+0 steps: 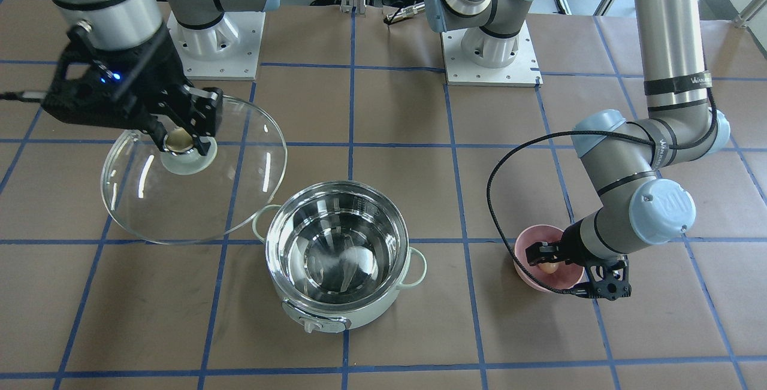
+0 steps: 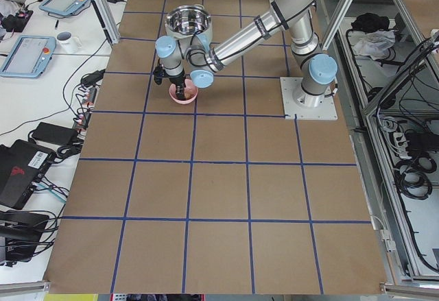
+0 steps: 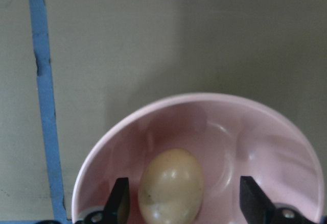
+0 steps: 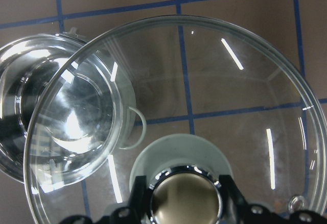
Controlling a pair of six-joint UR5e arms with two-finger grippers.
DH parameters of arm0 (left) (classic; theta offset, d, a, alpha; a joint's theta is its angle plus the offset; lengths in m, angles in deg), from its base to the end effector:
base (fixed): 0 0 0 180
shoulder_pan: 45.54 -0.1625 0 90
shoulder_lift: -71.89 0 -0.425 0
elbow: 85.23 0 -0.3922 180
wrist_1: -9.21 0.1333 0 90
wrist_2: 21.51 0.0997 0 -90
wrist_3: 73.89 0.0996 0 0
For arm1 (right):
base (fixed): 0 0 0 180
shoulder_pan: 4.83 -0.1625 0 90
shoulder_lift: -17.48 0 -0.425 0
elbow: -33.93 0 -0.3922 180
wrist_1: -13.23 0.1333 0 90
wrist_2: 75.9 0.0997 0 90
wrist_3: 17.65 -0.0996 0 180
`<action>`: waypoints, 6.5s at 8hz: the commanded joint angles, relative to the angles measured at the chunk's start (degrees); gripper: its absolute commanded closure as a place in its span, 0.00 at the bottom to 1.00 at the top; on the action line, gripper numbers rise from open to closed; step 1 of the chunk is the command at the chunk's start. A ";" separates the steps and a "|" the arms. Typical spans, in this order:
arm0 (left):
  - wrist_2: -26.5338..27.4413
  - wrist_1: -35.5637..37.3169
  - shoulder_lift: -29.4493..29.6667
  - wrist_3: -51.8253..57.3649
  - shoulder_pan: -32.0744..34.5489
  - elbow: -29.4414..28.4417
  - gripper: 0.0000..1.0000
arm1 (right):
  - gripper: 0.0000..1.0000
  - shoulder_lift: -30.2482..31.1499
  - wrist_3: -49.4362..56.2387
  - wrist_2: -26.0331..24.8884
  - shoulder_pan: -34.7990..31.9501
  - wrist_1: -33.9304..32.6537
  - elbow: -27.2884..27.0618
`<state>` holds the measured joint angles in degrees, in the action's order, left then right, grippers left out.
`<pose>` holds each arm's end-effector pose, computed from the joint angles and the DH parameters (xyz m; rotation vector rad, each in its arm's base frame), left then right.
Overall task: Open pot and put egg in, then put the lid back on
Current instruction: 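Lift the glass lid off the pot and move it farther away with the right gripper, then grasp the beige egg in the pink bowl with the left gripper and lift, then carry the egg over the open pot with the left gripper, then lower the egg into the pot and open the left gripper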
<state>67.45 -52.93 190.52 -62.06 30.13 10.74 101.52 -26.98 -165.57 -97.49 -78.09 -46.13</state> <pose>0.0210 -0.6281 0.2022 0.0691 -3.0918 -0.1710 0.1590 -0.5371 0.5225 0.1813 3.1177 -0.1428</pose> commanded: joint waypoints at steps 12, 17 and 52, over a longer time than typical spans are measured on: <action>0.34 -4.13 -8.57 -7.06 2.01 -0.88 1.00 | 0.78 4.82 5.55 -0.34 3.45 6.16 -1.58; 0.87 -7.82 -17.98 -19.89 18.87 -4.56 1.00 | 0.78 4.82 5.55 -0.16 3.36 6.16 -1.58; -2.57 -2.27 -9.62 -31.34 33.84 -7.73 0.12 | 0.76 4.29 3.45 -1.13 2.92 11.51 -1.41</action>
<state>63.23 -50.79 184.76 -94.41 64.27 3.24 106.21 -22.36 -166.48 -94.41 -67.57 -47.67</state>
